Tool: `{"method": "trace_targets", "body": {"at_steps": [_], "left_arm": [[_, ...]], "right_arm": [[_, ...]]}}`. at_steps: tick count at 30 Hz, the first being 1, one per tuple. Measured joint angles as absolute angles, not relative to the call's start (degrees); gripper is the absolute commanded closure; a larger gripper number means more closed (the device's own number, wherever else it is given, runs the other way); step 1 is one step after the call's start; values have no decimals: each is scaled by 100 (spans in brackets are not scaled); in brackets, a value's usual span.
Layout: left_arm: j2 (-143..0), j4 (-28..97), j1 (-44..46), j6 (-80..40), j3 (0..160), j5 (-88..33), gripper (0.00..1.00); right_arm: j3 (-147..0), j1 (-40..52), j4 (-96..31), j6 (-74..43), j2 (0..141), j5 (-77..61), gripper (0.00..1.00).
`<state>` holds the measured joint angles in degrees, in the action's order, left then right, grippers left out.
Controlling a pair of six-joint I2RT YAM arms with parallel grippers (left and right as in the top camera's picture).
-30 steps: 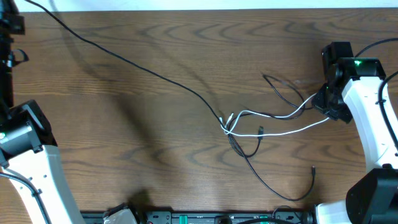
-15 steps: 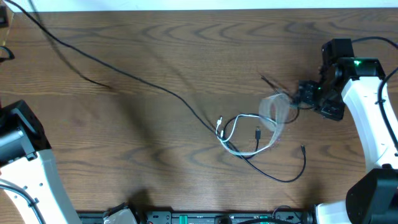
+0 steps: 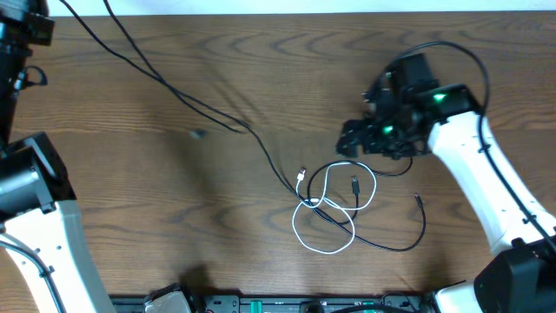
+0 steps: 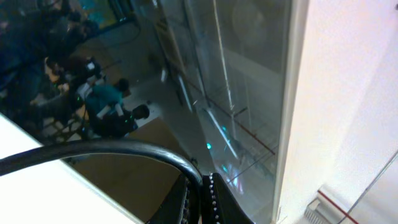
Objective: Untangle cables
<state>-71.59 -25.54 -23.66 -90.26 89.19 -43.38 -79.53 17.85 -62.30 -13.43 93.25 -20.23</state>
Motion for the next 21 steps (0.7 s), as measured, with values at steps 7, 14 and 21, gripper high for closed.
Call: {"method": "trace_targets", "body": {"at_steps": [7,14,21], "left_arm": [[-7225,-2552,-2314,-8969,8919,-4543,92],[-7227,-2554,-2314,-8954,8919,-4775,93],[-7229,-2550,-2314,-8952,8919,-4864,92]], "right_arm": [[-7846,2620,-5594,-2121,9323,-1656,29],[-6853,3070,-4368,-2991,9308,-1129,48],[-5701,3190,-3179,-3605,9303,-1066,51]]}}
